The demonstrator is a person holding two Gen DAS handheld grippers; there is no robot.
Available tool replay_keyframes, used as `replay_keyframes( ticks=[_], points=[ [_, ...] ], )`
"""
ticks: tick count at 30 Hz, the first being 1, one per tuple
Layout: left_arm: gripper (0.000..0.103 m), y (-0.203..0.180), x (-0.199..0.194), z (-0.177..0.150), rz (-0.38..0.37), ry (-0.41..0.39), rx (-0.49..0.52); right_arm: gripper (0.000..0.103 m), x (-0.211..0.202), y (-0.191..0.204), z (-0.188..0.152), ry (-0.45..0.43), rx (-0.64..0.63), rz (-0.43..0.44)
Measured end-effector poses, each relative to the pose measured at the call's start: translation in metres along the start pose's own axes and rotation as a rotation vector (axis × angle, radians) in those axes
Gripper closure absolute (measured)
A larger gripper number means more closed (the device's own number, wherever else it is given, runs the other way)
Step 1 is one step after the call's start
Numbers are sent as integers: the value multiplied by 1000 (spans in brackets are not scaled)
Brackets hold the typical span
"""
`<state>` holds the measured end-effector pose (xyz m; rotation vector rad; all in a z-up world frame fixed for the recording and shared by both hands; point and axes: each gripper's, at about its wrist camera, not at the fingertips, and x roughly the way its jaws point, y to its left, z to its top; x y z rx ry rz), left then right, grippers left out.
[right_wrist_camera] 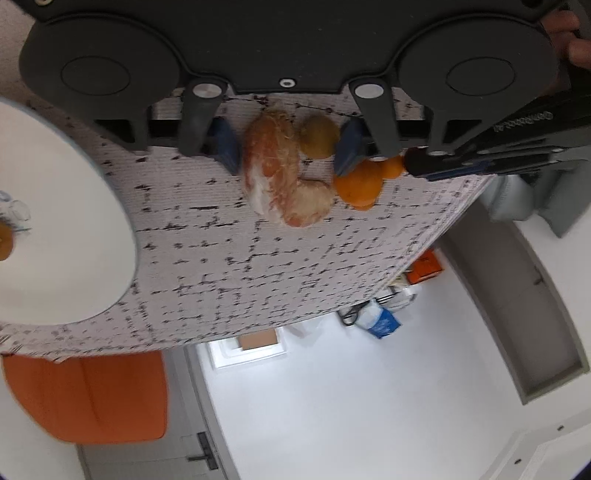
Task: Organize fruits
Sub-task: 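Grasp the peeled tangerine with the right gripper while the left gripper holds the plum, then carry both fruits to the plate and open the left gripper to drop the plum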
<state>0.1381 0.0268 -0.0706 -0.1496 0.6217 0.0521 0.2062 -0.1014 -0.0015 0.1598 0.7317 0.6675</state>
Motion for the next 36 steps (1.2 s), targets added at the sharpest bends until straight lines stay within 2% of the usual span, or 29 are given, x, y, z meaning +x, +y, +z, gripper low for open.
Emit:
replay_keyframes(
  ticks=[3, 5, 12, 25, 36],
  points=[
    [83, -2, 1, 1, 4, -3, 2, 65, -1, -2, 2, -4, 2, 25],
    [83, -3, 1, 2, 4, -4, 2, 84, -5, -3, 3, -16, 1, 21],
    [83, -9, 6, 7, -9, -10, 11, 85, -14, -9, -2, -10, 10, 38],
    [83, -21, 4, 14, -42, -31, 23, 85, -50, -24, 3, -86, 36, 11],
    [83, -52, 10, 22, -108, -43, 69, 85, -91, -54, 5, -174, 83, -88]
  ],
)
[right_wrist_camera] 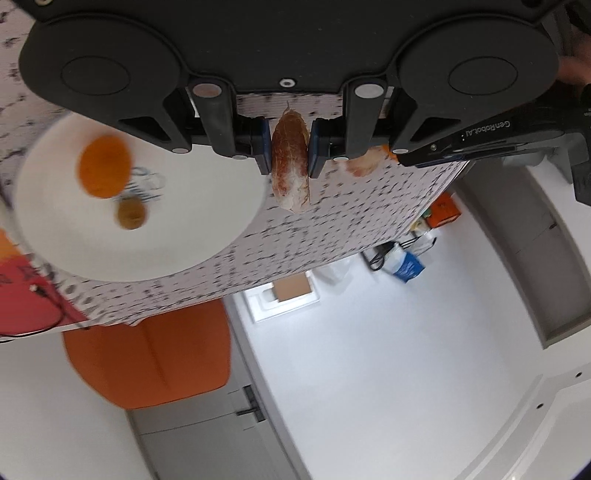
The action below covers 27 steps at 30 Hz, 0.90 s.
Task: Organize fruits
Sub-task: 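Carry both fruits to the plate and open the left gripper to drop the plum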
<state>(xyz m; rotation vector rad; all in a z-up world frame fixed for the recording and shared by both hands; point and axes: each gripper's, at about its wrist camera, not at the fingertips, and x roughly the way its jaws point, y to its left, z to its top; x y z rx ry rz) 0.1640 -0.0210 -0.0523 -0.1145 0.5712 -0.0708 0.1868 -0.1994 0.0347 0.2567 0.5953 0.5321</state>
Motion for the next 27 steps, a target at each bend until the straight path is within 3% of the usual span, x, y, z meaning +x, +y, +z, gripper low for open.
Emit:
replay_keyframes(
  ticks=[16, 20, 27],
  points=[
    [83, -44, 22, 10, -88, 8, 66, 84, -18, -42, -2, -26, 65, -91],
    [83, -53, 30, 12, -109, 15, 78, 76, -21, -47, -3, -22, 70, -126],
    [83, -74, 40, 17, -149, 17, 118, 76, -39, -60, -4, -57, 93, -165]
  ],
)
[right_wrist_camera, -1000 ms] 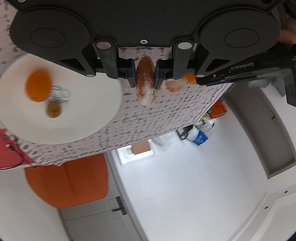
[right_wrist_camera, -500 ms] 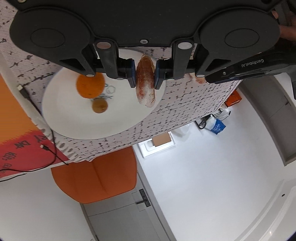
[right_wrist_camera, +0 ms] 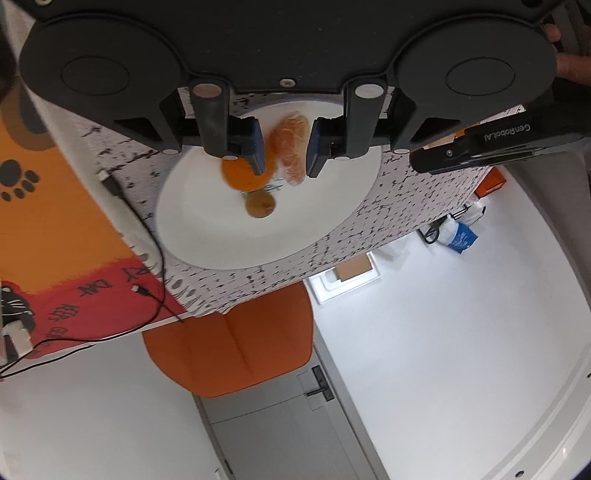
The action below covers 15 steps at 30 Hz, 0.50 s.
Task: Organize fruits
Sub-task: 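Carry both fruits to the plate and open the left gripper to drop the plum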
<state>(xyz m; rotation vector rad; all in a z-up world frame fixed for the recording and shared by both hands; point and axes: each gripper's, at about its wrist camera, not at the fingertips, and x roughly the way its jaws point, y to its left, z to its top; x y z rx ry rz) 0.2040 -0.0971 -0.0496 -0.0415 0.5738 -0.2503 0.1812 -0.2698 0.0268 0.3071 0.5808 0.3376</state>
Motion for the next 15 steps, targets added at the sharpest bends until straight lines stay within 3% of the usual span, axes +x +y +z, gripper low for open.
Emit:
replay_keyframes(
  ticks=[15],
  points=[
    [83, -39, 23, 11, -77, 8, 70, 73, -23, -21, 0, -41, 25, -35]
  ],
)
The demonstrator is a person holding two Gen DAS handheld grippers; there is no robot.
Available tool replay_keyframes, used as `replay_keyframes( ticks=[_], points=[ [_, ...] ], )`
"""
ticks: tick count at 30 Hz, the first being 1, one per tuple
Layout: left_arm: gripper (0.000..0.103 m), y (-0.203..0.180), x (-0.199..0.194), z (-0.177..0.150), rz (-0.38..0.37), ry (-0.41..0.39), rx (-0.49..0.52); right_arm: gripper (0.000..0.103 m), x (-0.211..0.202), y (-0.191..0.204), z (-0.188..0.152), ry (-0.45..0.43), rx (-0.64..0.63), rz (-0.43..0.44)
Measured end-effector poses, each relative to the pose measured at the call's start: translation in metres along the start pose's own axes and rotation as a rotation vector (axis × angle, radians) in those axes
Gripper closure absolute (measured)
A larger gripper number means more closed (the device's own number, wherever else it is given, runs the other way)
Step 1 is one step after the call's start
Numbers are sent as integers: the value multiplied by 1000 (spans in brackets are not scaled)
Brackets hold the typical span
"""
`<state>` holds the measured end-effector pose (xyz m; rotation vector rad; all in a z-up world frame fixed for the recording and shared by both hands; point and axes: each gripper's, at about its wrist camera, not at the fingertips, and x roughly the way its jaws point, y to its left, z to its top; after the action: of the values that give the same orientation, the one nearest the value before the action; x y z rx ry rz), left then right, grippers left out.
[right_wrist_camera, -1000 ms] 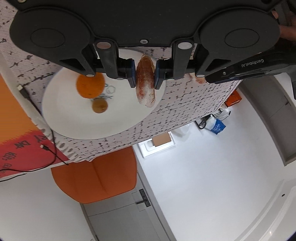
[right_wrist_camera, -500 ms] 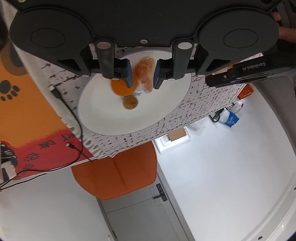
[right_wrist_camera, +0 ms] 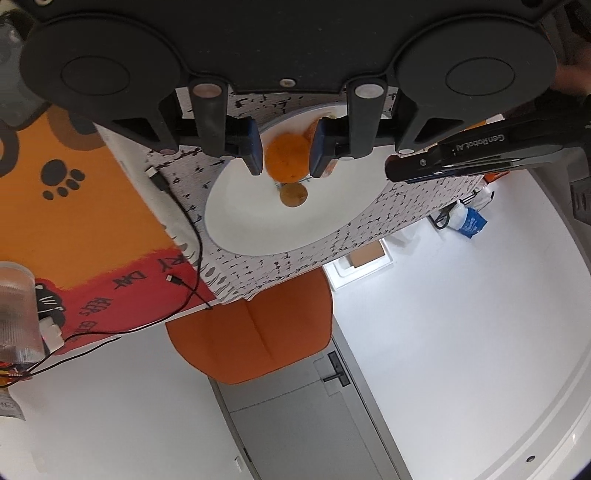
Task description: Organize fruits
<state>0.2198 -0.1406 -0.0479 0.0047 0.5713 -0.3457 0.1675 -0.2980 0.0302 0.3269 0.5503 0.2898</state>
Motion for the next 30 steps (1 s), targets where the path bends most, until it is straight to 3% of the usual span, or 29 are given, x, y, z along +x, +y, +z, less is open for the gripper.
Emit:
replay_keyframes(
  ticks=[10, 20, 30],
  points=[
    [82, -9, 5, 8, -19, -1, 7, 71, -9, -7, 2, -16, 12, -29],
    [77, 7, -6, 6, 41, 18, -23, 67, -5, -1, 1, -8, 7, -21],
    [40, 45, -33, -5, 153, 20, -79, 59, 9, 20, -1, 4, -20, 25]
  ],
)
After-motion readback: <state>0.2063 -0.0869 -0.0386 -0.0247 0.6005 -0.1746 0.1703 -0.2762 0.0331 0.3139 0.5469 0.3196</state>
